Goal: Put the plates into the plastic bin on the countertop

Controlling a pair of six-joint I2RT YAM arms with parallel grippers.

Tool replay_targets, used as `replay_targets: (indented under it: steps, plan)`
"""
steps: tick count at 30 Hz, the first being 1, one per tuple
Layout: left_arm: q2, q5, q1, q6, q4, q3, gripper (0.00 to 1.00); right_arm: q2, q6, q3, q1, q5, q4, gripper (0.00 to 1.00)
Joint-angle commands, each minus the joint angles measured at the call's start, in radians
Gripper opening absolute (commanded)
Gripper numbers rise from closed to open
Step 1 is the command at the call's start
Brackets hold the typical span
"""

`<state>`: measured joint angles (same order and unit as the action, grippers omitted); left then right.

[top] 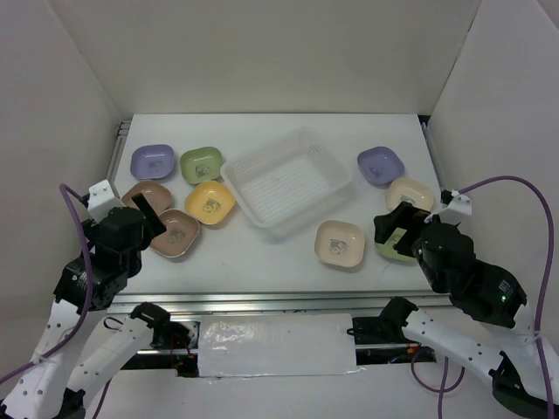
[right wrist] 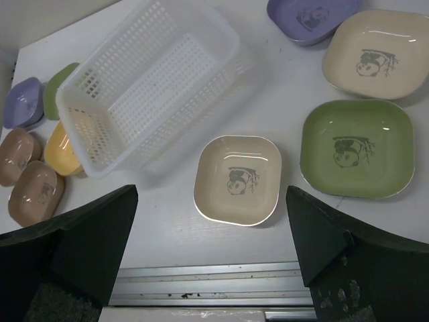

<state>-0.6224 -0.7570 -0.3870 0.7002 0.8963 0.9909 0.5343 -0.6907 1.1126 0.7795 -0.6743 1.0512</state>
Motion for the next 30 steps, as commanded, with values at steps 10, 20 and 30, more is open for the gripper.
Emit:
replay_targets:
  steps: [10,20,30]
  plan:
    - [0.001,0.036,0.023,-0.051,-0.066,0.002,0.99,-0.005,0.103,-0.052,-0.006,0.174,-0.104,1.00]
    - [-0.020,0.076,0.033,-0.079,-0.092,-0.011,0.99,0.324,0.126,-0.365,0.072,0.387,-0.500,0.99]
    - [-0.065,0.127,0.030,-0.102,-0.106,-0.009,0.99,0.772,0.085,-0.404,0.017,0.409,-0.724,0.86]
